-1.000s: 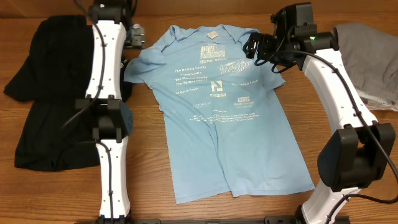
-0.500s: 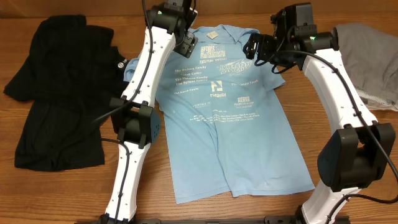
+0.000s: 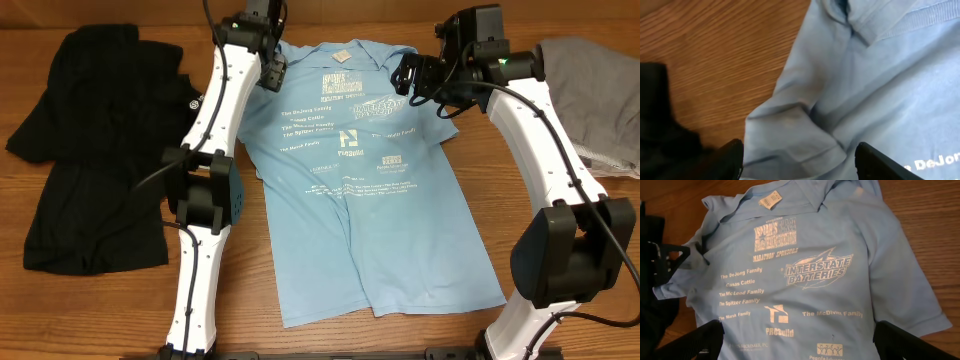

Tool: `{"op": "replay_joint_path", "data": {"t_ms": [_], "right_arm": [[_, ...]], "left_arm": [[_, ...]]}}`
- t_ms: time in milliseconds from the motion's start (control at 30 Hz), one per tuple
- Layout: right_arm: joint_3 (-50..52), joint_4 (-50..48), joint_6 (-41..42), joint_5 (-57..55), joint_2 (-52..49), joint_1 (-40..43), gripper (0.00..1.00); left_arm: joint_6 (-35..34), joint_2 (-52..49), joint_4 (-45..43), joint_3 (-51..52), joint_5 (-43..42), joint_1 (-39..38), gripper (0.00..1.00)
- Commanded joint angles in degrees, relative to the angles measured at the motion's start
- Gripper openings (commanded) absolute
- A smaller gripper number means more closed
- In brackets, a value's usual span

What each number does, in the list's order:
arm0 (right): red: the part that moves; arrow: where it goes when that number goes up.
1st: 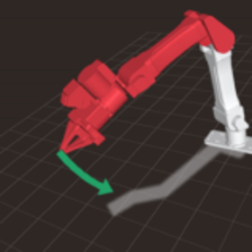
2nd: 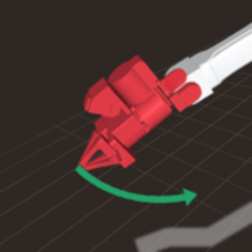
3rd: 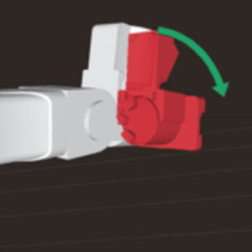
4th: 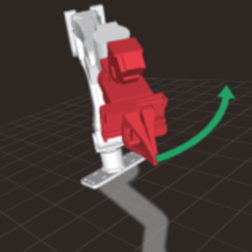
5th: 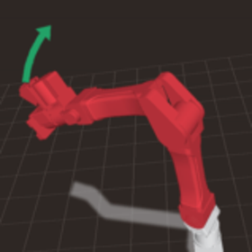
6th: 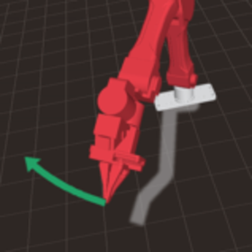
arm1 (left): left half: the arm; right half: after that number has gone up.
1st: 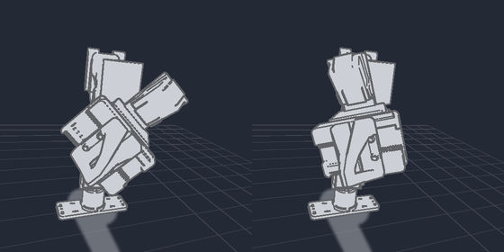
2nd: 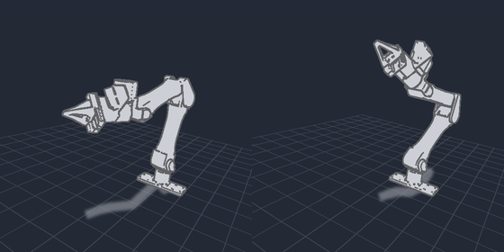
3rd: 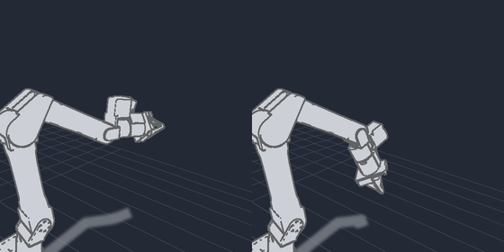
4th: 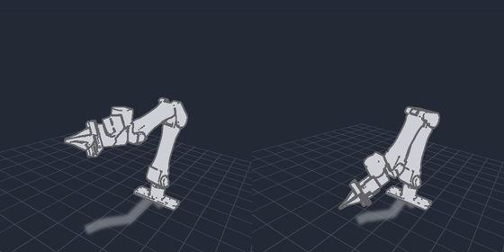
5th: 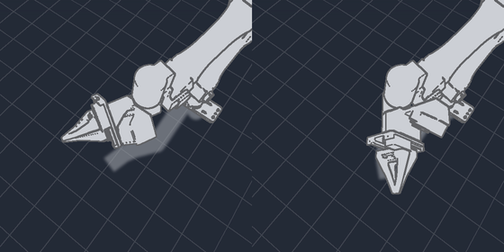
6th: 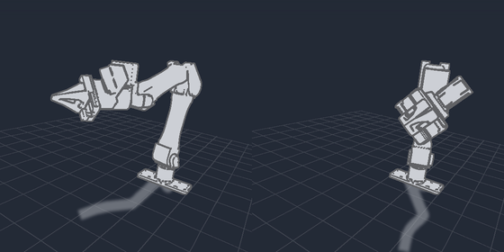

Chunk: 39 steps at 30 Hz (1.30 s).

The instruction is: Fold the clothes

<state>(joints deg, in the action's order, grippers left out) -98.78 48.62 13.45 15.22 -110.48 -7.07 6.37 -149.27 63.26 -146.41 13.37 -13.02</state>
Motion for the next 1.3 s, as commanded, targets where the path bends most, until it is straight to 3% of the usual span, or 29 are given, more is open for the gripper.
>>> {"op": "replay_joint_path", "data": {"t_ms": [0,400,533,700,1033,1267], "right_arm": [[0.28,-0.28,-0.24,0.31,-0.11,0.0,1.0],[0.28,-0.31,-0.26,0.31,-0.11,0.0,1.0],[0.28,-0.37,-0.24,0.28,-0.11,0.0,1.0],[0.28,-0.7,-0.24,0.31,-0.11,0.0,1.0],[0.28,-1.18,-0.2,0.31,-0.11,0.0,1.0],[0.28,-1.16,-0.2,0.31,-0.11,0.0,1.0]], "left_arm": [[1.2,-1.4,-1.73,3.26,-1.38,-0.48,0.73],[1.29,-1.4,-8.7,12.24,-0.68,-0.33,0.64],[1.11,-1.4,-9.03,12.24,-0.7,-0.2,0.53],[0.17,-1.38,-7.85,12.24,2.73,-0.11,0.25],[-7.67,-1.03,-3.28,9.55,12.87,-0.02,0.11],[-11.32,-0.79,3.04,-1.49,14.29,1.07,0.04]]}}
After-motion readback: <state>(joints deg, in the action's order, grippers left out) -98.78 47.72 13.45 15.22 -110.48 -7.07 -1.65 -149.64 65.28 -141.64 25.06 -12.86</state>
